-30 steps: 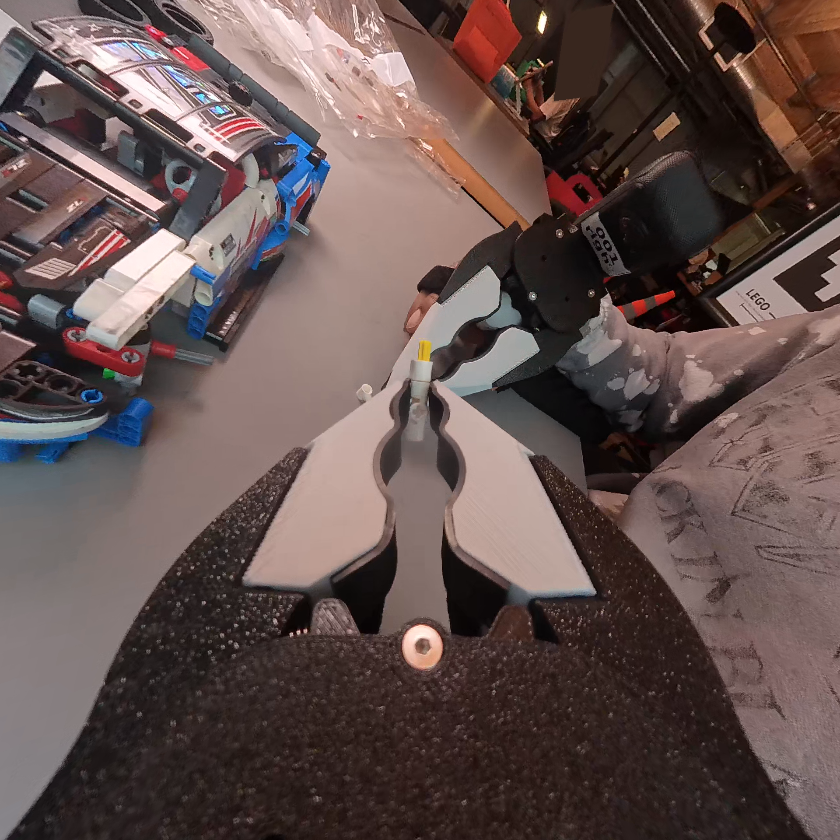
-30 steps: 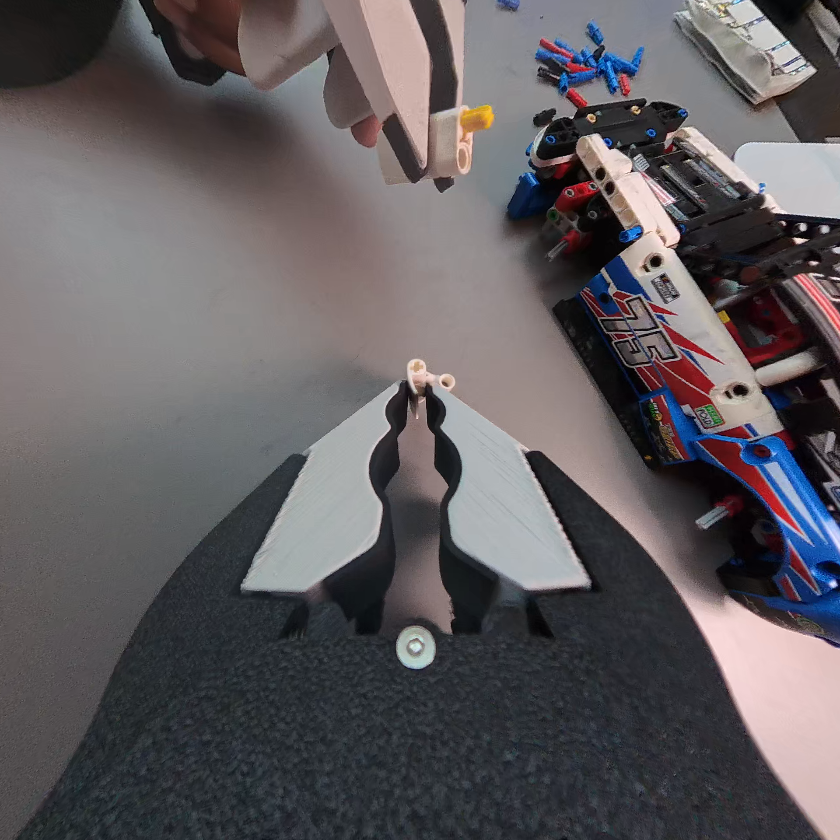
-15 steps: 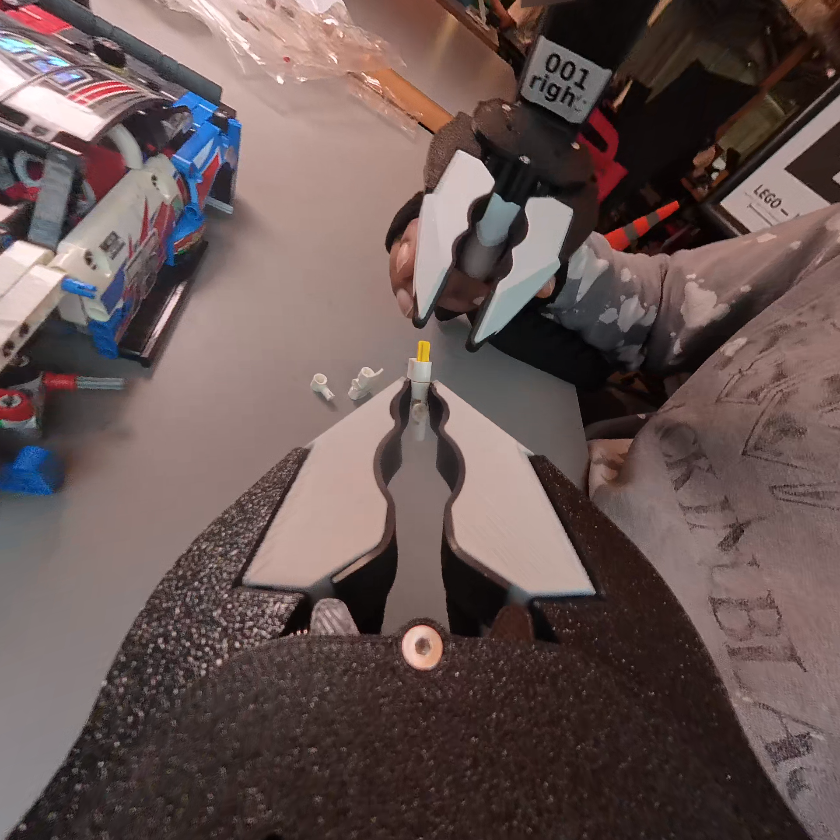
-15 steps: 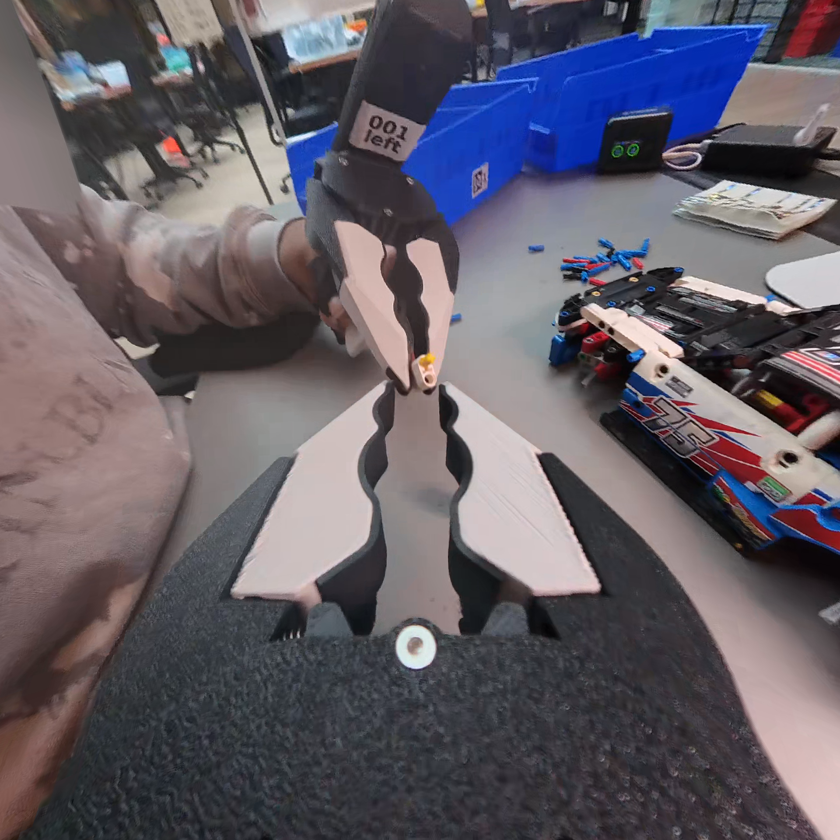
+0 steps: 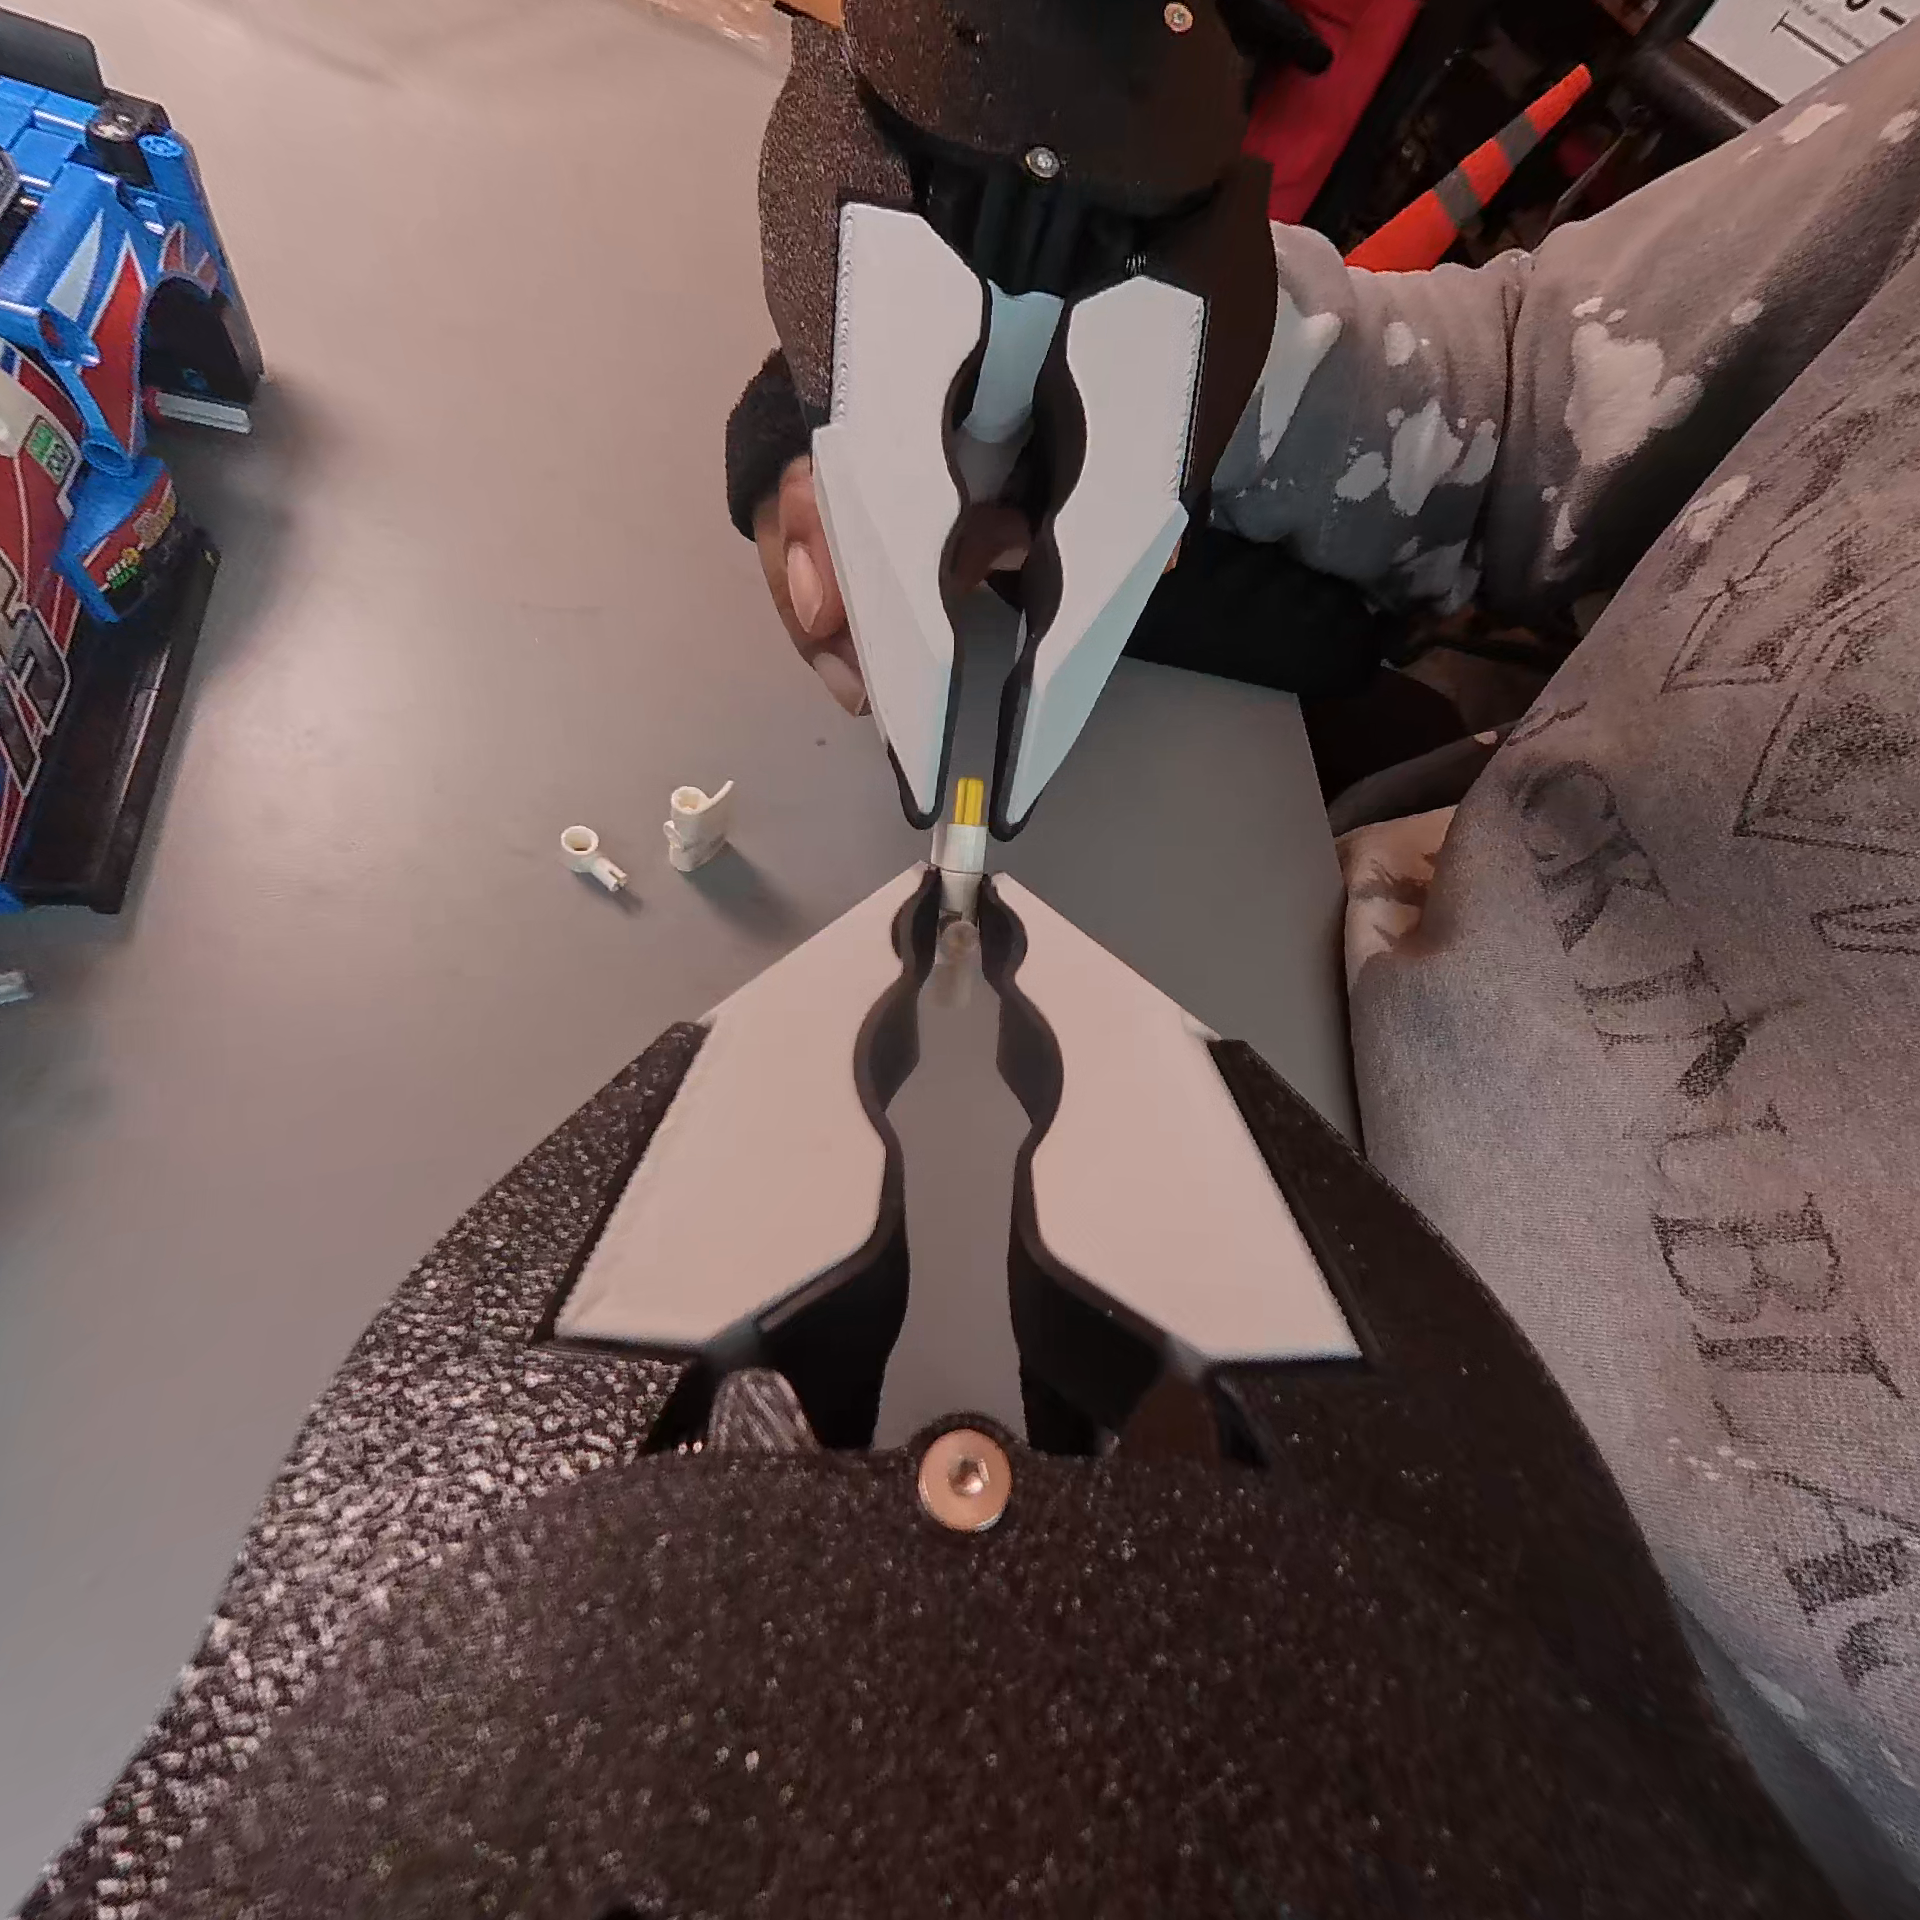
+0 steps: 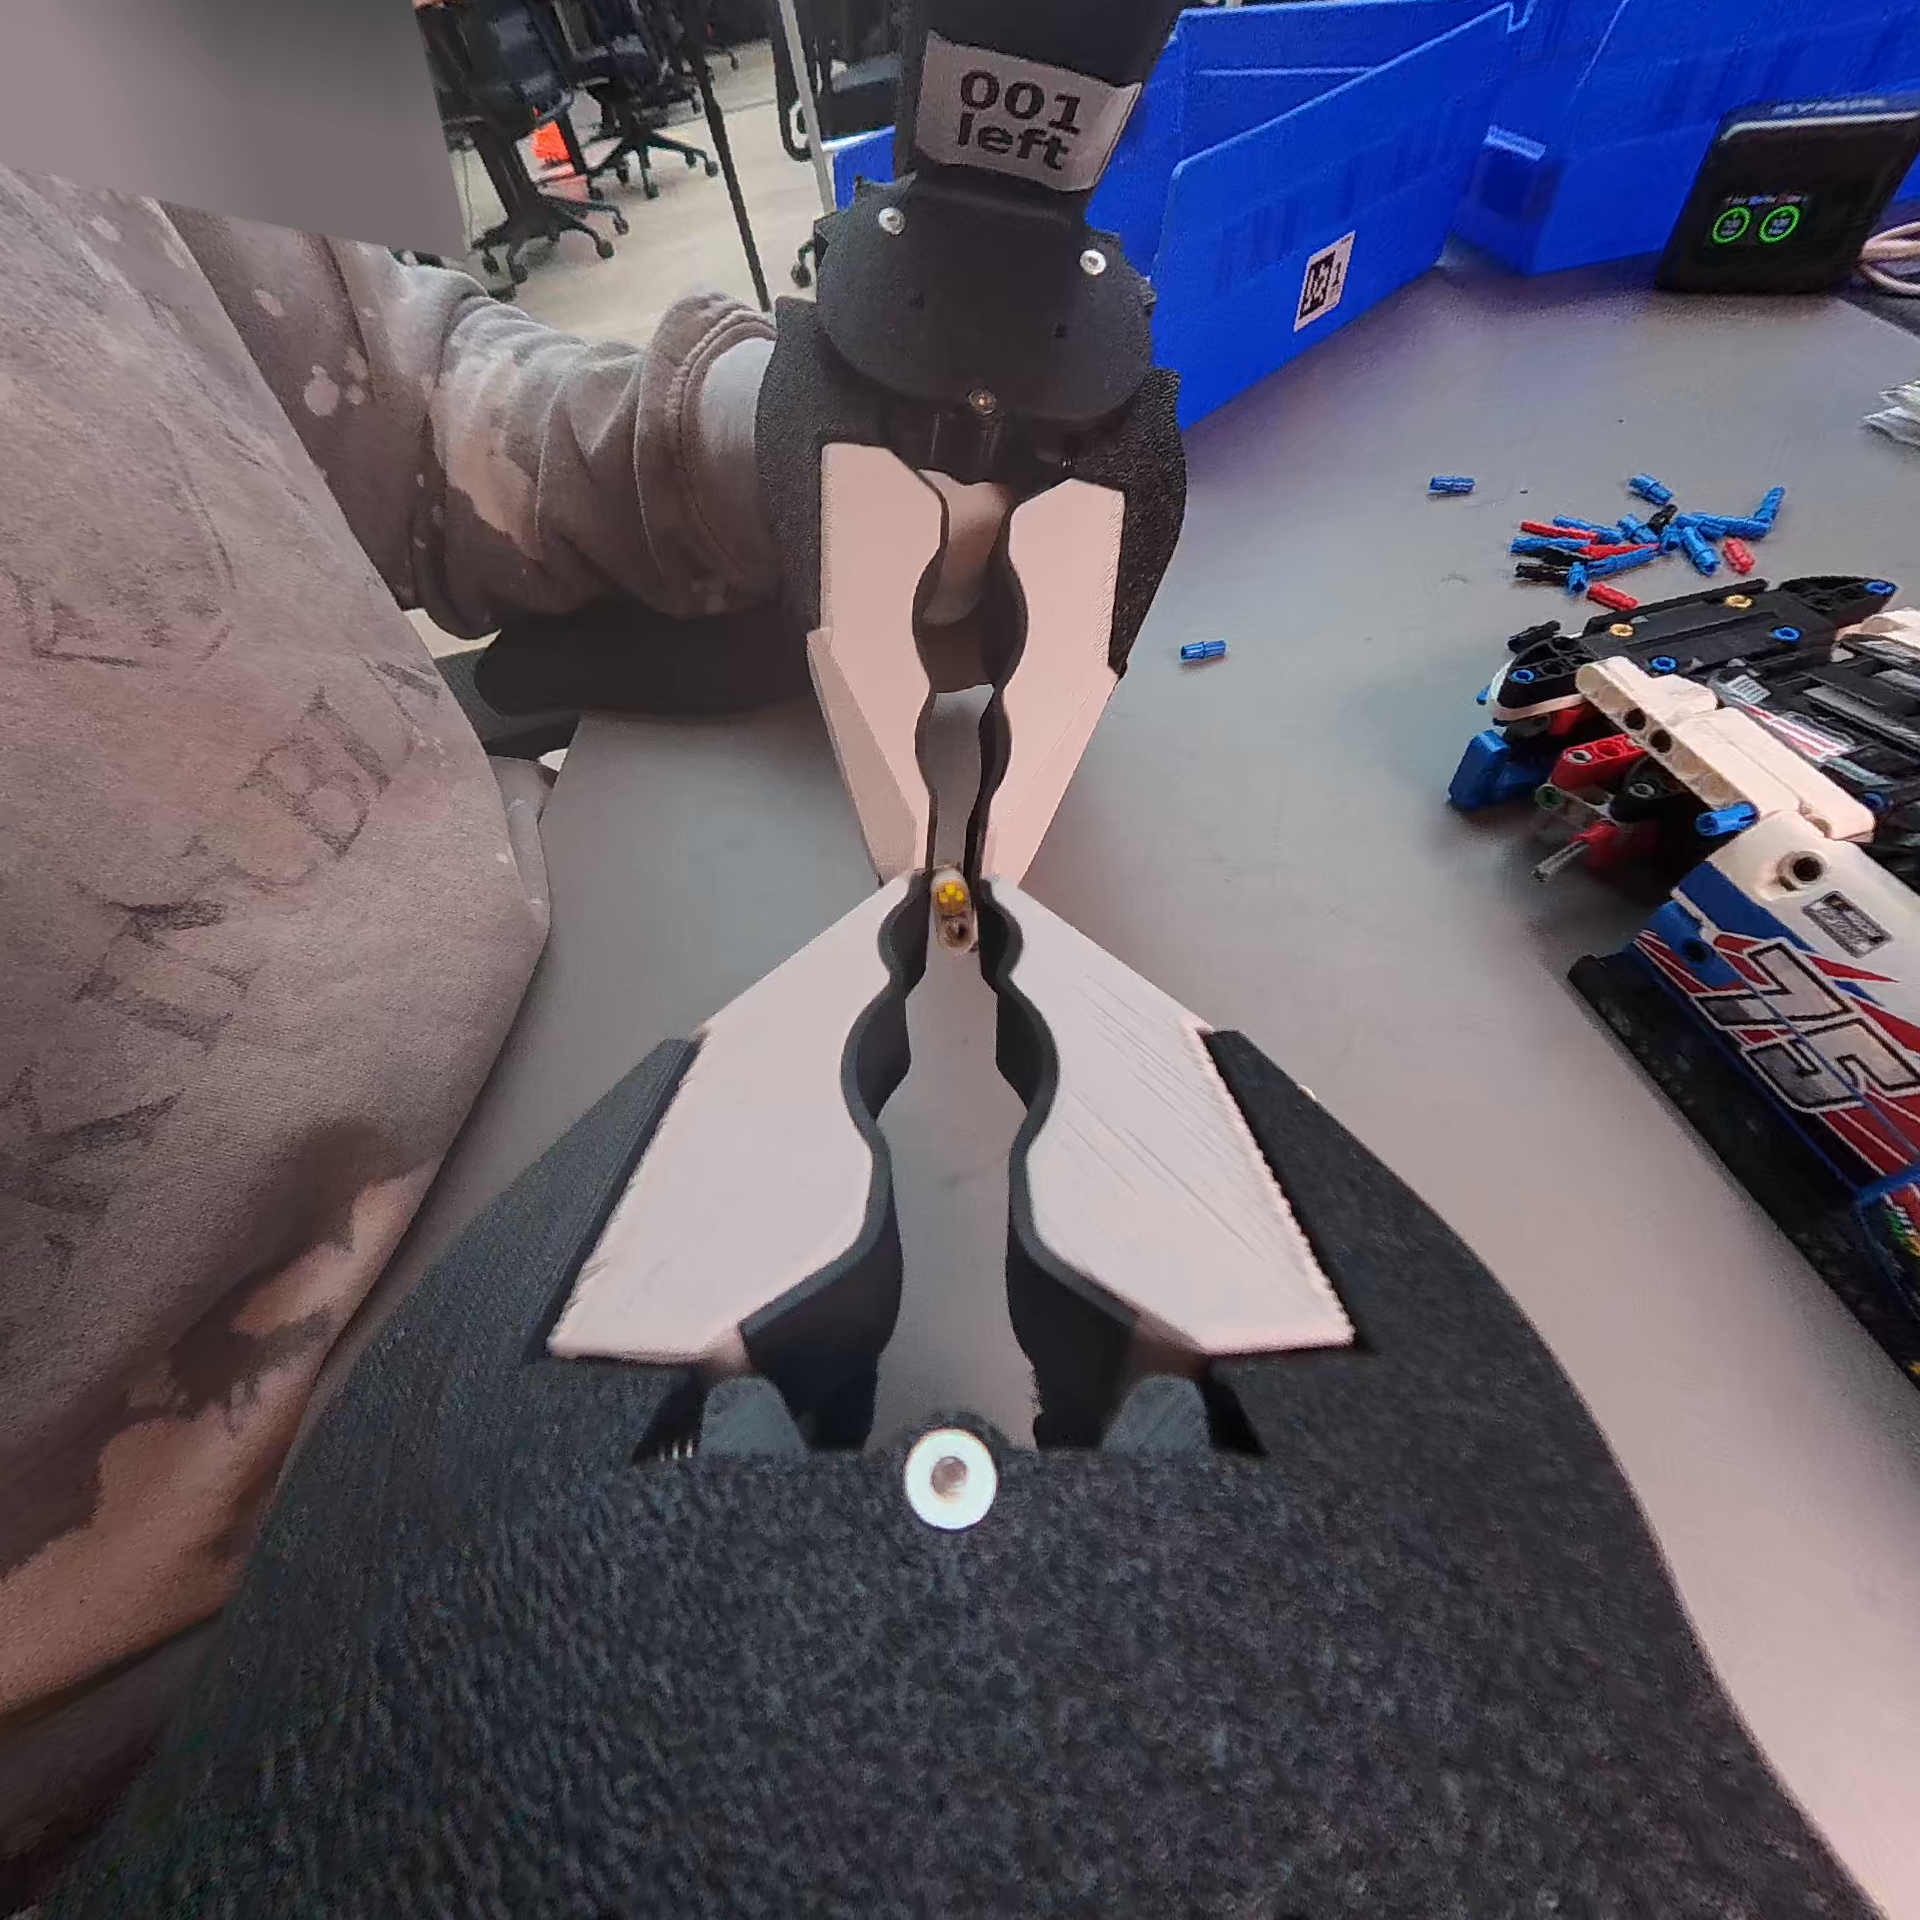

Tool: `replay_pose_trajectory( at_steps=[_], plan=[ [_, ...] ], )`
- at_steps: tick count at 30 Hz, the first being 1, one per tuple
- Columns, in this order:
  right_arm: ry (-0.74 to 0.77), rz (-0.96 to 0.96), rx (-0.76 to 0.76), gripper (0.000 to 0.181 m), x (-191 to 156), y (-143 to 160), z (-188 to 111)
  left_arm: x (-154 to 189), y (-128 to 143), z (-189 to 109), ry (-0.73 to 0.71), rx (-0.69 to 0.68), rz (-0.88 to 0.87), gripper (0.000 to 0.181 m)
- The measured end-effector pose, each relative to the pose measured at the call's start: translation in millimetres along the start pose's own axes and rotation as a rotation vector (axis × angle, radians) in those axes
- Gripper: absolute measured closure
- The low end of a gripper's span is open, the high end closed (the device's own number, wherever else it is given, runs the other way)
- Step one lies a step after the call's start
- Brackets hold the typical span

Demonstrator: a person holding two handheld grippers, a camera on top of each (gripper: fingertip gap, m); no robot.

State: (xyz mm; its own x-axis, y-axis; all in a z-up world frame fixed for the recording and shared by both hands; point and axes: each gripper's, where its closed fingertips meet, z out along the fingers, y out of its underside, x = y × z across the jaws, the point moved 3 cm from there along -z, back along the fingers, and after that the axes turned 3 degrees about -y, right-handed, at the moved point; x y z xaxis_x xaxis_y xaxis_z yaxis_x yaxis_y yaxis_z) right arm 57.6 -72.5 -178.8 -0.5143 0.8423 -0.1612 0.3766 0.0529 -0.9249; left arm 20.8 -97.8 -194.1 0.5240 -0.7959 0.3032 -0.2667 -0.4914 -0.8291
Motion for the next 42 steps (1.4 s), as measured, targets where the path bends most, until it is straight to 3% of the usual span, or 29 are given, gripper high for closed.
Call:
replay_pose_trajectory(
  at_steps=[16,19,23,32,42],
  plan=[
    [-0.008,-0.022,-0.007,0.175,-3.3,0.4,2.3,2.8,-1.1,-1.7,0.041,0.015,-0.03,0.175],
    [0.0,-0.005,0.005,0.175,-0.8,-0.6,0.8,0.3,-5.3,-3.8,0.018,0.047,-0.03,0.166],
    [0.015,-0.01,0.003,0.175,0.4,-0.6,1.2,-0.4,-6.6,-4.2,0.007,0.056,-0.016,0.175],
    [0.006,-0.02,0.007,0.176,-0.9,-1.2,0.9,1.3,-6.1,-5.9,0.036,0.041,-0.05,0.176],
    [-0.029,-0.02,0.103,0.18,-2.3,-17.0,-8.2,5.1,-19.1,-16.2,0.082,0.114,-0.1,0.176]
  ],
)
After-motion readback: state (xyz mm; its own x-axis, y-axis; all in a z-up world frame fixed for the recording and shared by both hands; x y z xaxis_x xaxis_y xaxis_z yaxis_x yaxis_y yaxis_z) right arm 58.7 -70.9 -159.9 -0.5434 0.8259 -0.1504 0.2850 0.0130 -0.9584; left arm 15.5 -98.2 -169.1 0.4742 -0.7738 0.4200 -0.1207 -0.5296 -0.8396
